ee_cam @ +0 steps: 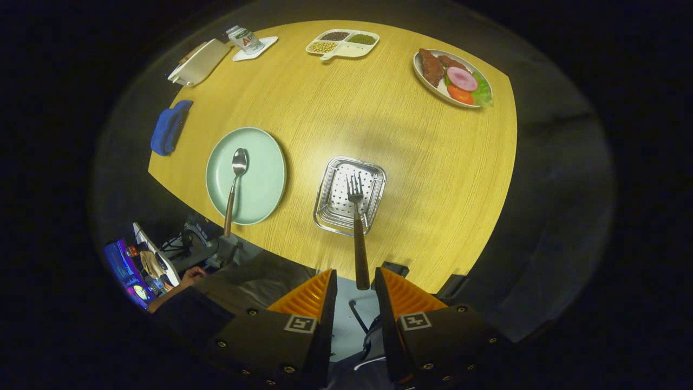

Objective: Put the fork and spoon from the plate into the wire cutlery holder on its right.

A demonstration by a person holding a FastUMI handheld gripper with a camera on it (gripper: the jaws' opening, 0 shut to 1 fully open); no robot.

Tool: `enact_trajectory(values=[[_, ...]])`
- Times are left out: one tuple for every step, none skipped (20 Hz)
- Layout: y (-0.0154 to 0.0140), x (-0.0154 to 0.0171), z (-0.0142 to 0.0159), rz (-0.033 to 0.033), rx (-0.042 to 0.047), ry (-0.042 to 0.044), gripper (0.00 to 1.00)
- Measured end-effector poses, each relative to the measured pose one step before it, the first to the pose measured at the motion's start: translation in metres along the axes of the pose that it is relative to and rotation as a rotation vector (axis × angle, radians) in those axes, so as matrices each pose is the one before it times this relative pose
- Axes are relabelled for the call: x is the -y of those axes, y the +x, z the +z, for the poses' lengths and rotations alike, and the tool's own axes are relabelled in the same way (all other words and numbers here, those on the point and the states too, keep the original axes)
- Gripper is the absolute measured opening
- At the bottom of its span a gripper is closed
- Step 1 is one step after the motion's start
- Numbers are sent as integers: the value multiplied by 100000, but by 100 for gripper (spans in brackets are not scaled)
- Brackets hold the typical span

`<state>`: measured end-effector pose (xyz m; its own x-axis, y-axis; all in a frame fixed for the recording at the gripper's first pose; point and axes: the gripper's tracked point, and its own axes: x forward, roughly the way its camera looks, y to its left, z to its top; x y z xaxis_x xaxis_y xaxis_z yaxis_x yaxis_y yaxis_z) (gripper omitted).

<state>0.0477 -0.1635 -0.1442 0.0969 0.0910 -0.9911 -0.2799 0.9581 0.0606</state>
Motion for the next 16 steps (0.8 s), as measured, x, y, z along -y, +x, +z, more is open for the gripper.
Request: enact_trajectory(values=[[-318, -284, -321, -421, 1436, 426, 41], [-309, -515, -315, 19, 1655, -114, 41], [-351, -779, -187, 728, 2068, -4, 41], [-199, -915, -248, 903, 1729, -100, 41], [-177, -1029, -43, 906, 2580, -716, 41], [51, -981, -60, 948, 2234, -513, 41], [83, -1414, -106, 2259, 1390, -63, 41], [389, -1468, -186, 2745, 1321, 294, 41], [445, -1249, -126, 1755, 841, -14, 41], [554, -969, -140, 1131, 487, -568, 41], [732, -809, -144, 466, 214, -660, 41], [752, -1204, -11, 1416, 462, -359, 41], [739, -1044, 32, 1298, 560, -299, 41], [732, -871, -93, 715, 214, -716, 41], [742, -1090, -99, 1526, -313, -661, 41], [662, -854, -291, 951, -1432, -452, 41]])
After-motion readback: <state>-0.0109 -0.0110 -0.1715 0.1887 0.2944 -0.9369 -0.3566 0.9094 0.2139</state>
